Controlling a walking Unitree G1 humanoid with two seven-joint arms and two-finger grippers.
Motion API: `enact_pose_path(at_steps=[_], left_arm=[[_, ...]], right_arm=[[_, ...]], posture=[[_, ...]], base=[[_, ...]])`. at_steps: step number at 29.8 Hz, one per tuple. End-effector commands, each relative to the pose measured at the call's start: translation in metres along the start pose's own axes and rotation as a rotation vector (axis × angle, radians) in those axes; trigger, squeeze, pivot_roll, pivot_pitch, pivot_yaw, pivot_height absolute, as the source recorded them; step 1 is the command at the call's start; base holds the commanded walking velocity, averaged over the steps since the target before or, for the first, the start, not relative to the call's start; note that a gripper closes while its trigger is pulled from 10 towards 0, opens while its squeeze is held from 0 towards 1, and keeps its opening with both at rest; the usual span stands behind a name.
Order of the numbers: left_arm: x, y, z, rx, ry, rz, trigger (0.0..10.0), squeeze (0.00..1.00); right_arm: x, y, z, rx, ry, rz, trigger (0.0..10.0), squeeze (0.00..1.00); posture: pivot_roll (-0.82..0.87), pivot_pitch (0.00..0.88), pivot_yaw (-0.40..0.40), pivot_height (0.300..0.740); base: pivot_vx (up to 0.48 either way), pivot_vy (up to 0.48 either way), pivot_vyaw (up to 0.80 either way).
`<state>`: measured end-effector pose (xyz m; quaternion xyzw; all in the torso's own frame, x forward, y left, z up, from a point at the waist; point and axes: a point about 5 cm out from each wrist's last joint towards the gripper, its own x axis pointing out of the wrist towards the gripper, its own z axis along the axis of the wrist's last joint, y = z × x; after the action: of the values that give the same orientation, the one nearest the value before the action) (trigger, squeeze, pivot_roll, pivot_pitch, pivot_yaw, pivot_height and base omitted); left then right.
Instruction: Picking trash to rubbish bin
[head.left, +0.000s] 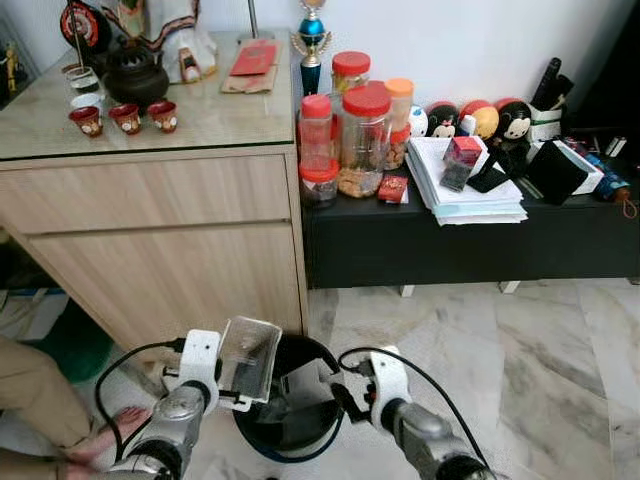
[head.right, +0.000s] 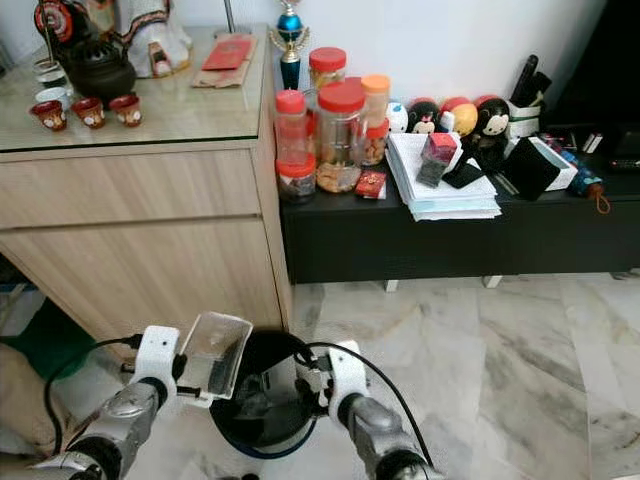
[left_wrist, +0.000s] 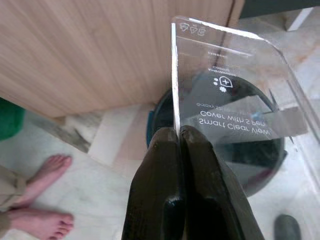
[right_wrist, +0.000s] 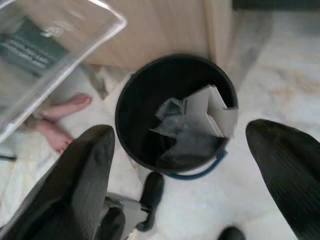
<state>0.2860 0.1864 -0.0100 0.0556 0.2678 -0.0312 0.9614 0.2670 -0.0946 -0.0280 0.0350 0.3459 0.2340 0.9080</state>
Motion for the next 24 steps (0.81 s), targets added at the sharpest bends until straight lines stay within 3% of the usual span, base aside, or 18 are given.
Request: enact_pose_path(at_steps=[1,7,8,16,17,24], left_arm=[[0.002,-0.003,0.005,0.025,-0.004,-0.022,10.0,0.00],[0.006,-0.016,0.016,0.055,-0.037,-0.083,10.0,0.00],[0.006,-0.017,0.016,0.055,-0.038,-0.084,10.0,0.04],[0.006,-0.022,0.017,0.065,-0.045,-0.093,10.0,0.07],[0.006,-0.022,0.017,0.062,-0.046,-0.081,10.0,1.00],[0.004,-0.023,0.009,0.042,-0.036,-0.070,10.0,1.00]], right_arm=[[0.002,0.002,0.004,-0.053,0.023,0.019,10.0,0.00],[0.001,0.001,0.010,-0.044,-0.009,0.041,10.0,0.00],[0.001,0.000,0.009,-0.051,-0.005,0.036,10.0,0.00],[-0.006,-0.009,-0.007,-0.071,0.041,0.035,10.0,0.00],[-0.008,-0.011,-0.012,-0.072,0.058,0.030,10.0,0.00],[-0.010,-0.012,-0.021,-0.073,0.084,0.033,10.0,0.00]], posture=[[0.14,0.149,0.011,0.740],[0.13,0.170,-0.002,0.740],[0.12,0.178,-0.006,0.740],[0.09,0.201,-0.032,0.740],[0.09,0.203,-0.035,0.740],[0.09,0.208,-0.051,0.740]], base=[[0.000,0.000,0.00],[0.000,0.000,0.00],[0.000,0.000,0.00],[0.000,0.000,0.00],[0.000,0.000,0.00],[0.000,0.000,0.00]])
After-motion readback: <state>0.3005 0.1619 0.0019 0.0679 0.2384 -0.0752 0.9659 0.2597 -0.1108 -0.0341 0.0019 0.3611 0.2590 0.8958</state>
